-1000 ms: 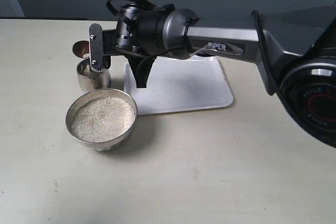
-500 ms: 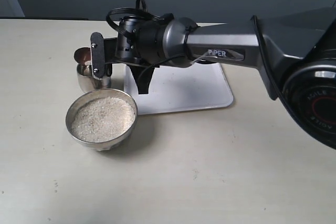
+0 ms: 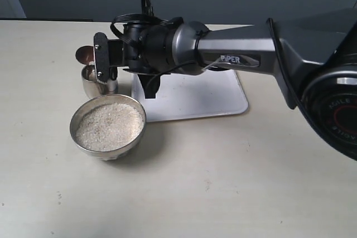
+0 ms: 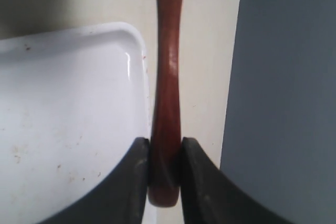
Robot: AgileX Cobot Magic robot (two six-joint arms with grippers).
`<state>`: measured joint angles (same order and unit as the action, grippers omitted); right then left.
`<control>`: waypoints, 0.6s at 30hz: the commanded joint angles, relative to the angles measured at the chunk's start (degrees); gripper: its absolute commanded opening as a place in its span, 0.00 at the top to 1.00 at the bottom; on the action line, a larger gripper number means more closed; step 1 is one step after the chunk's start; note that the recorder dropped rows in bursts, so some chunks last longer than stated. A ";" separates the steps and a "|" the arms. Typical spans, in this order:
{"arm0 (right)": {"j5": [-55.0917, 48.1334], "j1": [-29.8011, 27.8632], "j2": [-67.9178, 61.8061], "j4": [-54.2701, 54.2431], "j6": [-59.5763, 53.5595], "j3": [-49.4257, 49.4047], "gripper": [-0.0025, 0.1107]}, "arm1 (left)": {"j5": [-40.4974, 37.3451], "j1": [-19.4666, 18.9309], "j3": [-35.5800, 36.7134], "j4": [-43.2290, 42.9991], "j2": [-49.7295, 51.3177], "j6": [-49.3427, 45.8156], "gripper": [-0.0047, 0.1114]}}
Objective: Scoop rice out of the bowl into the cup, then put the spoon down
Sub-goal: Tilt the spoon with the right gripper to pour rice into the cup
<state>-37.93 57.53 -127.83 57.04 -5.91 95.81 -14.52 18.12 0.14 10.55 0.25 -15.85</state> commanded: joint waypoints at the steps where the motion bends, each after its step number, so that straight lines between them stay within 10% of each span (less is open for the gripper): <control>1: 1.00 0.21 0.96 0.69 1.32 -2.38 0.99 | 0.83 0.26 -0.14 -0.19 -0.25 0.27 0.96; 18: 2.70 0.21 1.27 5.60 5.00 -2.89 0.99 | 0.83 0.26 -0.14 -2.27 -0.25 0.27 0.96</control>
<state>-35.88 57.86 -127.23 61.50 -1.54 93.23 -14.52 18.12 0.14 8.63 0.25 -15.85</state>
